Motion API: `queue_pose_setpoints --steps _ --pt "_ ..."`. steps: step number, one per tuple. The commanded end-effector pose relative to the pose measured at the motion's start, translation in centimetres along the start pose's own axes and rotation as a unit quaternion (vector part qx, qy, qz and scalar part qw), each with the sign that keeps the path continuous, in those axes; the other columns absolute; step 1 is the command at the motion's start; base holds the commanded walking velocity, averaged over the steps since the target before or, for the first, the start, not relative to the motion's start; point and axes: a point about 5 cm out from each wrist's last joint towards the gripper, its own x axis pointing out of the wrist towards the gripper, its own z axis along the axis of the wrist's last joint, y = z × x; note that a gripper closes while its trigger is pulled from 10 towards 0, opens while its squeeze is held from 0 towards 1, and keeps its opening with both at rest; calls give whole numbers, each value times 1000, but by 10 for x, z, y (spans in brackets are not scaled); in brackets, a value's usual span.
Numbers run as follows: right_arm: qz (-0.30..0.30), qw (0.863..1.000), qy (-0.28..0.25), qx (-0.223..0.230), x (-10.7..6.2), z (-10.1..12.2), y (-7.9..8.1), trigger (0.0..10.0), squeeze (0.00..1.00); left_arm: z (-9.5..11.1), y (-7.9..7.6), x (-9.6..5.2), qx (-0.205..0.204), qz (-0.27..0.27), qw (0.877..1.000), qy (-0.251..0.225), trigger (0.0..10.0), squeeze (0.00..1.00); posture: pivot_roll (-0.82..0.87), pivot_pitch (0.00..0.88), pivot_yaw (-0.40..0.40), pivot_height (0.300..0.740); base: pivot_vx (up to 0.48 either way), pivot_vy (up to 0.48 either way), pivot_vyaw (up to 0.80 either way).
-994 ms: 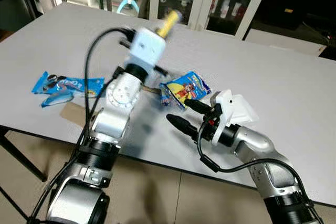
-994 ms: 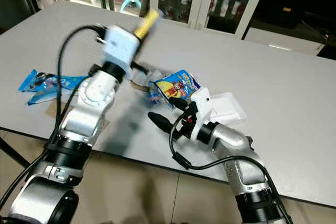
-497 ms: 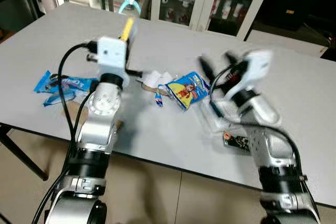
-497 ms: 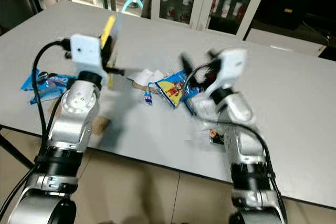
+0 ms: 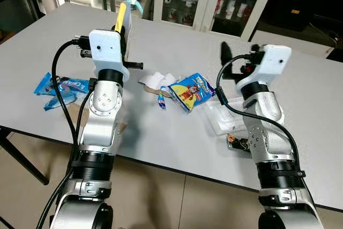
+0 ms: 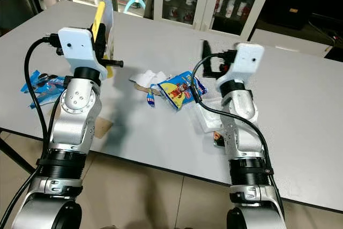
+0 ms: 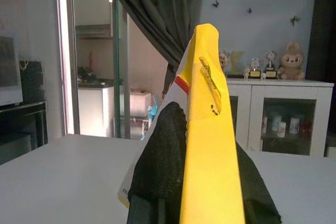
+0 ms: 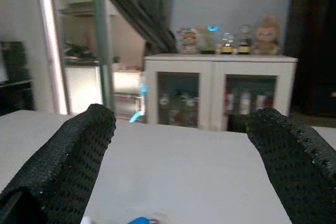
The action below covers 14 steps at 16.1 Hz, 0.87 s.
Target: Picking trash to rubbish bin
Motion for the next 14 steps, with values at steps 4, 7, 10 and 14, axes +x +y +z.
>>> queue_pose_setpoints --steps 4,7,10,14 --pt "-82 996 -17 -20 6 8 -29 10000 0 1 -1 2 10 5 1000 -3 10000 0 -45 20 -97 740 0 0 0" --pt "-71 997 -22 -22 7 8 -25 10000 0 -3 0 1 18 5 1000 8 10000 0 -46 8 -96 740 0 0 0" --pt "-70 997 -18 -20 6 3 -21 10000 0 -4 -5 -1 25 -3 1000 7 10000 0 -47 0 -95 740 0 0 0" --pt "-66 998 -13 -19 5 0 -20 10000 0 -5 -9 -3 25 -10 1000 8 10000 0 -50 0 -95 740 -64 0 0"
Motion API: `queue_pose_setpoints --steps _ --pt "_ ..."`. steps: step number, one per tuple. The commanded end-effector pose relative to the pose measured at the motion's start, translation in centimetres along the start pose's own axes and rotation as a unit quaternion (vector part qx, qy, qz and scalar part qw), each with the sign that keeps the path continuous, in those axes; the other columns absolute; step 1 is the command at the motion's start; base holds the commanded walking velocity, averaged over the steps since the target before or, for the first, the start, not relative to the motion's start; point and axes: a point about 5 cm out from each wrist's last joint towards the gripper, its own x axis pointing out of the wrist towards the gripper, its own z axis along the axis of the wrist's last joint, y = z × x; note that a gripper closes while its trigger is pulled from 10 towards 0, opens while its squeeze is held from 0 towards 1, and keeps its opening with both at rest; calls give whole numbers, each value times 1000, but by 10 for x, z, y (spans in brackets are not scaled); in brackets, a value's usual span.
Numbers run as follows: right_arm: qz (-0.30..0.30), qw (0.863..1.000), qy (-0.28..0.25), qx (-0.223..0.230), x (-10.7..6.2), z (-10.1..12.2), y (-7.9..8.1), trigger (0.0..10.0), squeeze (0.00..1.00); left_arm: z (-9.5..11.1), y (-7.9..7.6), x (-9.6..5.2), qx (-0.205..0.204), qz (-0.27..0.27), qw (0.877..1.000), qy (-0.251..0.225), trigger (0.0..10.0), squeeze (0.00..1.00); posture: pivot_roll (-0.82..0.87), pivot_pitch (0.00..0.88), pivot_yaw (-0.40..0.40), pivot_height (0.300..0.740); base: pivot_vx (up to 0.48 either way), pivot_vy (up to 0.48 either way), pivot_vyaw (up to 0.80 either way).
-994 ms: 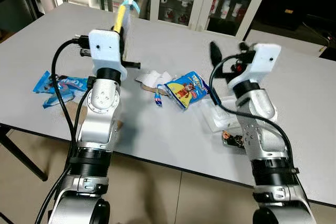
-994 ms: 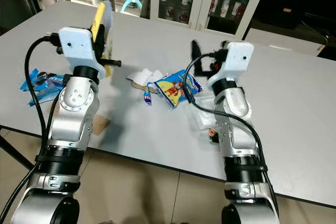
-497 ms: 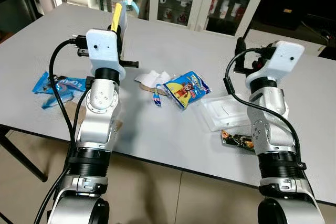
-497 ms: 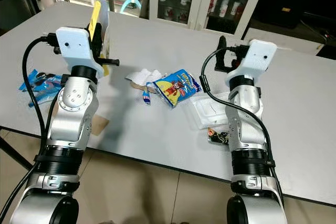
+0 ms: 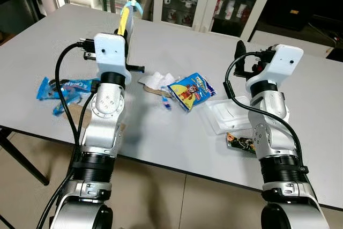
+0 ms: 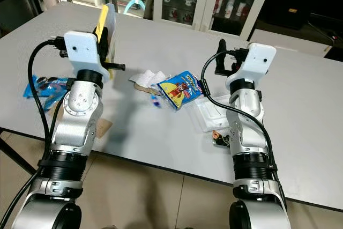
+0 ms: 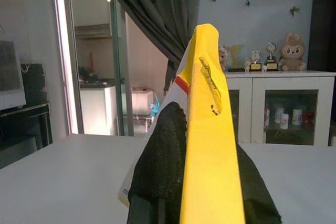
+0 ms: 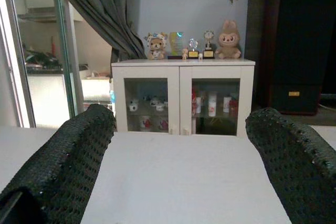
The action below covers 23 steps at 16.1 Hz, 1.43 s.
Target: Picking trash to rubbish bin
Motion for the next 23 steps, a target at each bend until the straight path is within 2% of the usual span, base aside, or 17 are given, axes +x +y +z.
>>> queue_pose_setpoints --steps 1,20,23 --pt "-3 1000 -1 -6 1 0 -2 10000 0 1 -6 0 3 -7 1000 -2 10000 0 -51 0 -95 740 -255 0 0" --pt "-1 1000 7 -6 -1 -5 -4 10000 0 1 -7 0 6 -10 1000 -2 10000 0 -56 7 -96 740 -310 0 0" --pt "-2 1000 13 -7 -2 -7 -5 10000 0 -9 -8 -1 19 -14 999 26 10000 0 -59 12 -96 740 -99 0 0"
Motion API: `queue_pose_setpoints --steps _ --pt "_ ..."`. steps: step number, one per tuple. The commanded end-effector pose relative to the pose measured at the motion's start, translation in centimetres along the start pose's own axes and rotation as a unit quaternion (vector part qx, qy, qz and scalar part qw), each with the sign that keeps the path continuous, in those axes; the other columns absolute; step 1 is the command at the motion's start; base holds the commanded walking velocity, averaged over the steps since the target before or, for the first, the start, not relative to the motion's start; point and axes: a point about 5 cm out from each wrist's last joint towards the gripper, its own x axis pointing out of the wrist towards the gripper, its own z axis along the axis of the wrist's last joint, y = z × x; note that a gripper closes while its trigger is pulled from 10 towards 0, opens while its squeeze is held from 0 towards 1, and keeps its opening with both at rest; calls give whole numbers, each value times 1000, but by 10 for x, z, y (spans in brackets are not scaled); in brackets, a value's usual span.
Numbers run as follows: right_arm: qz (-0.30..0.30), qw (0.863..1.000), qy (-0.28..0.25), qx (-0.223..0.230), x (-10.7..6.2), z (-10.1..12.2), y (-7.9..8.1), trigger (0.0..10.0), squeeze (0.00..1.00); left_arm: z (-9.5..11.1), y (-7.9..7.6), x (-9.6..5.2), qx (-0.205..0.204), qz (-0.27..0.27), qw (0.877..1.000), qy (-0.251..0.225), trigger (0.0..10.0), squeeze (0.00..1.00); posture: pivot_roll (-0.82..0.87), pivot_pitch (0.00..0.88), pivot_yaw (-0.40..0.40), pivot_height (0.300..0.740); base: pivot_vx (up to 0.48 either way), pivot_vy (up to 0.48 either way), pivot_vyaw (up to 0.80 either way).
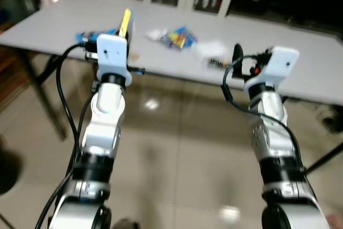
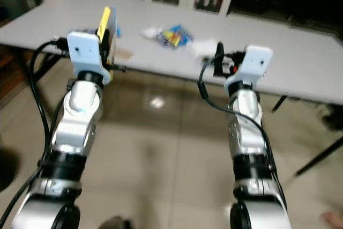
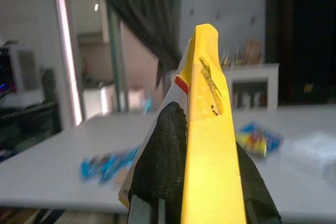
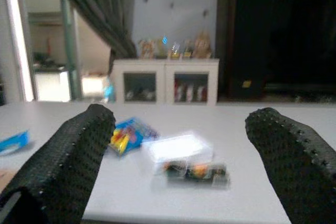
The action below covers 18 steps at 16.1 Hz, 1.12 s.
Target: Picking trash to rubbish bin
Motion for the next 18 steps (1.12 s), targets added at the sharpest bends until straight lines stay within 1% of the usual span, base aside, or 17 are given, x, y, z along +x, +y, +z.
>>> queue_pose_setpoints --steps 1,3,5,6,8,9,10,11,12,13,15,16,17,18 --pt "-6 1000 -5 -1 1 3 -5 10000 0 0 -7 1 6 -10 1000 5 10000 0 -59 12 -96 740 0 0 0" --pt "-8 1000 2 -1 -1 0 -8 10000 0 -8 -10 -2 -11 -18 999 26 10000 0 -62 15 -97 740 0 0 0" --pt "-10 1000 15 -3 -1 -5 -10 10000 0 -16 -8 -3 -22 -18 999 39 10000 0 -65 15 -97 740 0 0 0" --pt "-9 1000 22 -6 -1 -6 -10 10000 0 -19 -7 -4 -19 -19 999 46 10000 0 -67 18 -96 740 0 0 0" --pt "-1 999 44 -14 -4 -17 -12 10000 0 -34 -3 -8 -11 -26 997 75 10000 0 -66 18 -97 740 0 0 0" --pt "5 996 83 -18 -14 -37 -15 10000 0 -61 2 -18 0 -28 991 131 10000 0 -64 19 -95 740 0 0 0" --pt "6 991 131 -28 -26 -61 -20 10000 0 -88 6 -33 17 -38 981 188 10000 0 -66 21 -94 740 0 0 0" --pt "7 988 149 -30 -32 -70 -22 10000 0 -98 8 -39 23 -41 977 207 10000 0 -66 24 -93 740 0 0 0" --pt "5 980 197 -40 -47 -91 -28 10000 0 -121 11 -58 39 -53 967 248 10000 0 -67 30 -92 740 0 0 0" --pt "-2 959 282 -41 -78 -126 -38 10000 0 -153 15 -91 32 -57 944 322 10000 0 -70 32 -89 740 0 0 0" --pt "10 935 353 -38 -108 -152 -41 10000 0 -173 16 -118 48 -66 923 377 10000 0 -66 28 -88 740 0 0 0" --pt "13 929 367 -36 -115 -157 -41 10000 0 -177 17 -123 47 -64 918 388 10000 0 -65 28 -88 740 0 0 0" --pt "14 905 423 -38 -143 -175 -45 10000 0 -192 19 -149 53 -62 896 437 10000 0 -67 29 -90 740 0 0 0" --pt "12 896 442 -38 -152 -180 -46 10000 0 -197 20 -159 56 -64 887 455 10000 0 -68 24 -90 740 0 0 0"
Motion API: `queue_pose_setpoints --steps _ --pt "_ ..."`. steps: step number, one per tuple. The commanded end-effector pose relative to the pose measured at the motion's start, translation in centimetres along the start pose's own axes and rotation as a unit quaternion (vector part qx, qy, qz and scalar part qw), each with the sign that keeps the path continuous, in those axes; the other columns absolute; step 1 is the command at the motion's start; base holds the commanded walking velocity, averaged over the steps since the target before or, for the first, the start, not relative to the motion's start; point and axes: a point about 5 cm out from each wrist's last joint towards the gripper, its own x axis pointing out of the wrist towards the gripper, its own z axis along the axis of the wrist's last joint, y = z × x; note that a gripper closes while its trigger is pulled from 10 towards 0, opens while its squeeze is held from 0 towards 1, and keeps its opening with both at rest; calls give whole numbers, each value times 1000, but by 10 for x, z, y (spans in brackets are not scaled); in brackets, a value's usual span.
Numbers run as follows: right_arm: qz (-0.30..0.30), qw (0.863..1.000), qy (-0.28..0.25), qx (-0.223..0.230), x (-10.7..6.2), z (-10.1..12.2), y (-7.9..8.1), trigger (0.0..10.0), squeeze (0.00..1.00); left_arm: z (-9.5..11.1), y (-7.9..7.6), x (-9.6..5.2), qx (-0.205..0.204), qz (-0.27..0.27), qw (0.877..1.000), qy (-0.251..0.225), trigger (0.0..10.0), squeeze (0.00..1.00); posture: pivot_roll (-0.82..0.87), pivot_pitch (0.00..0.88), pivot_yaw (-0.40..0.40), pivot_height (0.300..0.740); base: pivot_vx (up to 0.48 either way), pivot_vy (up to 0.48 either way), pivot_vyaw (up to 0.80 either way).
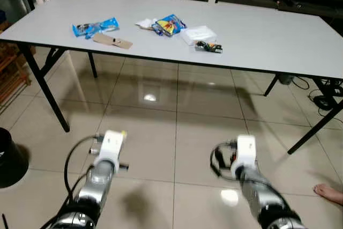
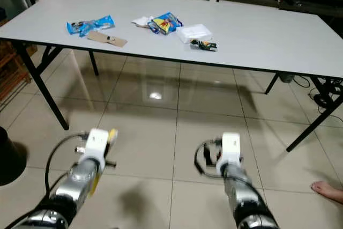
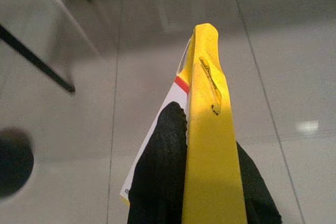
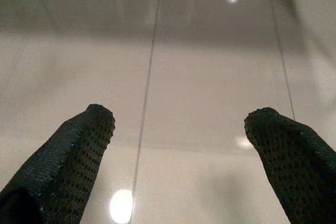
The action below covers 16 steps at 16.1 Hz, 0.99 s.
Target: Picking trash to rubbish bin
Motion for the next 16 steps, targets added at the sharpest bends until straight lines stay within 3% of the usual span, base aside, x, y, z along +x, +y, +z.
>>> queue_pose_setpoints --steps 1,2,3,5,11,16 --pt "-8 999 51 -1 -6 -26 -6 10000 0 -29 -6 -7 5 -5 999 52 10000 0 -62 19 -94 740 0 0 0" --pt "-10 998 67 2 -9 -34 -6 10000 0 -39 -8 -10 5 -6 997 72 10000 0 -61 18 -94 740 0 0 0" --pt "-30 992 119 -4 -18 -58 -11 10000 0 -69 -12 -21 10 -9 991 130 10000 0 -60 14 -98 740 0 0 0" --pt "-39 989 139 17 -26 -74 -15 10000 0 -78 -16 -26 2 -10 990 141 10000 0 -56 16 -104 740 0 0 0" --pt "-36 989 135 45 -27 -77 -16 10000 0 -77 -20 -26 -7 -3 992 127 10000 0 -51 0 -109 740 0 0 0" --pt "-24 990 130 38 -26 -77 -8 10000 0 -78 -21 -27 -16 2 992 123 10000 0 -38 3 -116 740 0 0 726"
